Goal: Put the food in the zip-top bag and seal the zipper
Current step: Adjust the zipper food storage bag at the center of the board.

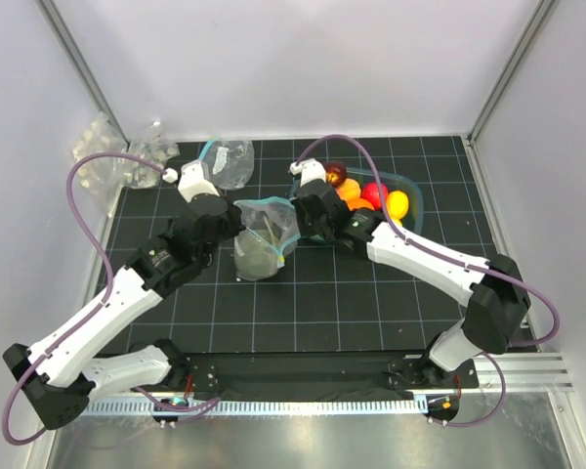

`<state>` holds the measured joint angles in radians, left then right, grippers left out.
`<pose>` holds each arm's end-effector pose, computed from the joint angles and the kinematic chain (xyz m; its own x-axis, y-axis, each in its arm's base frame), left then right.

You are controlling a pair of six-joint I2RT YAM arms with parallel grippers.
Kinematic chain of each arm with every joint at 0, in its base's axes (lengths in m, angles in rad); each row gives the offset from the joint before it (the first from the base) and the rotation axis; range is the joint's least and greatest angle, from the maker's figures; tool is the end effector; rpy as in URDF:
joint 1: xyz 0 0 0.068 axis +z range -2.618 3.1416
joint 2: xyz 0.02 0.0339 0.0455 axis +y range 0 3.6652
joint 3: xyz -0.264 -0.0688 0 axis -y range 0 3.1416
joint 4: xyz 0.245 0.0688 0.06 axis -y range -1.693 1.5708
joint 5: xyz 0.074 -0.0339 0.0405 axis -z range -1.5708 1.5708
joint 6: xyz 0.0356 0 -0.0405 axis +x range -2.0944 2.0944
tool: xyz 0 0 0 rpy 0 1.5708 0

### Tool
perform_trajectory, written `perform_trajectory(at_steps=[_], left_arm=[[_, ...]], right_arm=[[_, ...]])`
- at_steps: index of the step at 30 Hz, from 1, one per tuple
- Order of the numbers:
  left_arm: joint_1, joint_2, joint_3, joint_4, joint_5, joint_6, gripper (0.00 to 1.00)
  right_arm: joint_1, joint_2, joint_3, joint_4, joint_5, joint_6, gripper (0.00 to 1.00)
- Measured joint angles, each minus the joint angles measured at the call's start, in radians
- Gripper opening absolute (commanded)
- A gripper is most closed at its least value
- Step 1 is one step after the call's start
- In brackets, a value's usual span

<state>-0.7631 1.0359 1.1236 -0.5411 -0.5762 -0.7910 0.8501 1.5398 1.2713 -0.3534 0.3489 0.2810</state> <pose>0.1707 -0.1364 0.3764 -0.3830 -0.4587 -0.8018 -0.0665 0.8794 -0.4714 0.2410 0.2559 0.3076 -0.5143 -0.1907 -0.8361 -0.3956 0.9178 0.0340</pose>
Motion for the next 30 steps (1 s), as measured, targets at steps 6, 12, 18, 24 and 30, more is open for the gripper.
perform_trajectory(at_steps=[6,12,18,24,30], left_arm=[[0.0,0.016,0.012,-0.001,-0.041,-0.012,0.0],[0.002,0.072,-0.006,0.001,-0.055,-0.018,0.0],[0.003,0.075,-0.036,0.011,-0.029,-0.052,0.0],[0.003,0.085,-0.036,0.013,-0.025,-0.083,0.03],[0.003,0.085,-0.036,0.0,-0.037,-0.129,0.01]], right_arm=[[-0.013,0.005,0.035,0.034,-0.027,-0.006,0.22],[-0.022,-0.011,0.001,0.051,-0.031,-0.013,0.43],[-0.024,-0.157,-0.132,0.093,-0.013,-0.013,0.75],[-0.04,-0.317,-0.248,0.185,0.048,-0.009,0.79],[-0.125,-0.27,-0.251,0.211,0.119,0.041,1.0]])
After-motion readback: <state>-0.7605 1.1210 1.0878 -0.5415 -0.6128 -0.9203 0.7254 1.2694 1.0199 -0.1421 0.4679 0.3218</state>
